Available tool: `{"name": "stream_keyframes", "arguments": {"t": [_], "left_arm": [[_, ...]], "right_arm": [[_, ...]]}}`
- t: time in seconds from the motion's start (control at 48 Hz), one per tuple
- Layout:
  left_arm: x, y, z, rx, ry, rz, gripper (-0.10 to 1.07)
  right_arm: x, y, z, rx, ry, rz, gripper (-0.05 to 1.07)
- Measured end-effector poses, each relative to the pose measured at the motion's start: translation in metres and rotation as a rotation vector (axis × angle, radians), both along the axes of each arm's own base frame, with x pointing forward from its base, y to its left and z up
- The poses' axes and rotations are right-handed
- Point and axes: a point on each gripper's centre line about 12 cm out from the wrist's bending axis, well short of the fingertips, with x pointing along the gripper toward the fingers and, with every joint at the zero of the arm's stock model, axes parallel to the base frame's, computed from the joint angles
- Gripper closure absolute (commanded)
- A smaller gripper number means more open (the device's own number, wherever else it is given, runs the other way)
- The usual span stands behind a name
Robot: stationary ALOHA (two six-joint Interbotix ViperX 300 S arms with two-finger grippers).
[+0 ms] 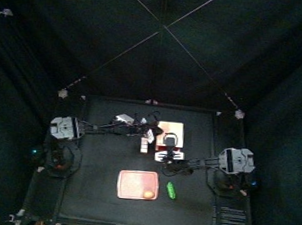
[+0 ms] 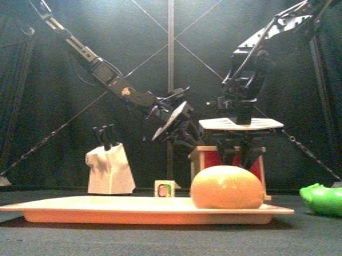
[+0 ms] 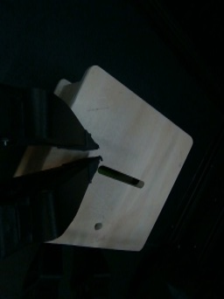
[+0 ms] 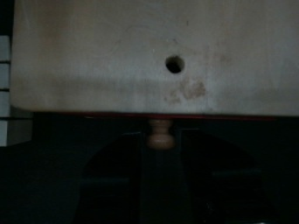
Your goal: Open drawer
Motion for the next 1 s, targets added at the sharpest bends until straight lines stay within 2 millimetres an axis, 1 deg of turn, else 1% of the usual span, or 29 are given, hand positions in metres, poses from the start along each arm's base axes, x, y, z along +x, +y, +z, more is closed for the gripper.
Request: {"name": "stream_keyframes", "arguments": {"t": [0.562, 1.0], "left_arm": [[-0.001, 0.001, 0.0, -0.001, 0.004, 0.002, 0.38], [0.0, 0.001, 0.0, -0.001, 0.006, 0.003, 0.38]], "right_arm": [[-0.002, 0.04, -0.002, 0.064, 0.012, 0.057, 0.71], [-0.003, 0.062, -0.003, 0.109, 0.012, 0.073, 0.71]]}}
